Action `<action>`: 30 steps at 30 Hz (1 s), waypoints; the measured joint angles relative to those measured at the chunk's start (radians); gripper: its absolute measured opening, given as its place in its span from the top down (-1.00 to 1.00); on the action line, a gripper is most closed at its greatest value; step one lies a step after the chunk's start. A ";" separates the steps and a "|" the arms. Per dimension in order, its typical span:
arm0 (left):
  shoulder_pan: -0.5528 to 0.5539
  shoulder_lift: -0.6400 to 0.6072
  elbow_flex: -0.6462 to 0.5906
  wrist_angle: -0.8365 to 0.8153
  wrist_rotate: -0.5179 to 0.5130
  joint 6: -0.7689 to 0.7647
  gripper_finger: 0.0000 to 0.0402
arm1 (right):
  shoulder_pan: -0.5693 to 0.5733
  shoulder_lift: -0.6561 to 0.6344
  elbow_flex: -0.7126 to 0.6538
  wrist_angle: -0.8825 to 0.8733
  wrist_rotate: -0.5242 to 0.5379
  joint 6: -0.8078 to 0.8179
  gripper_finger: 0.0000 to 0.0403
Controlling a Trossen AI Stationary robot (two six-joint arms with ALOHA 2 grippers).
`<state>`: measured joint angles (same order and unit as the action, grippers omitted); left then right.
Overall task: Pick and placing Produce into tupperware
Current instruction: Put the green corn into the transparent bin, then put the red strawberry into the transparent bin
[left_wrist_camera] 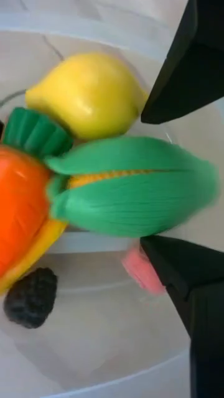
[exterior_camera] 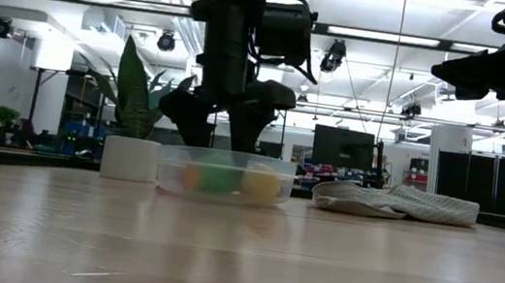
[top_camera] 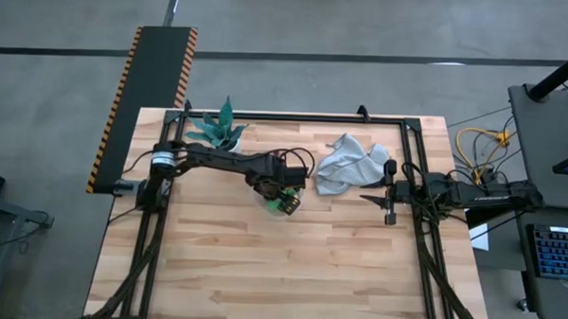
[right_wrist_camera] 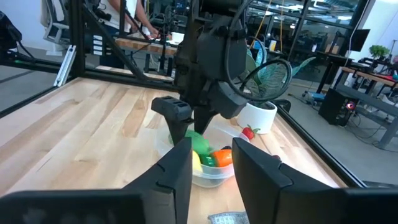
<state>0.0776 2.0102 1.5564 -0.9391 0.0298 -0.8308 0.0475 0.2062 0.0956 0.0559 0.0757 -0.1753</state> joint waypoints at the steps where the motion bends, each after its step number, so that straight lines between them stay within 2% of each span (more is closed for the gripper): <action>1: 0.000 0.000 0.000 0.002 0.003 0.000 -0.49 | 0.000 0.000 0.000 0.000 0.000 0.000 0.47; 9: -0.006 -0.012 0.028 0.007 0.043 0.009 -0.53 | 0.000 0.000 0.000 0.000 0.000 0.000 0.45; 14: -0.010 -0.062 0.094 0.009 -0.004 0.179 -0.50 | 0.000 0.000 0.000 0.000 0.001 -0.009 0.47; 19: -0.012 -0.147 0.104 0.013 -0.194 0.424 -0.42 | 0.000 -0.002 0.000 0.008 0.004 -0.011 0.46; 30: -0.127 -0.372 0.100 0.095 -0.629 0.728 -0.41 | 0.000 -0.002 0.013 0.012 0.004 0.028 0.50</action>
<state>-0.0495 1.6385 1.6569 -0.8441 -0.5990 -0.1024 0.0475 0.2046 0.1081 0.0681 0.0795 -0.1471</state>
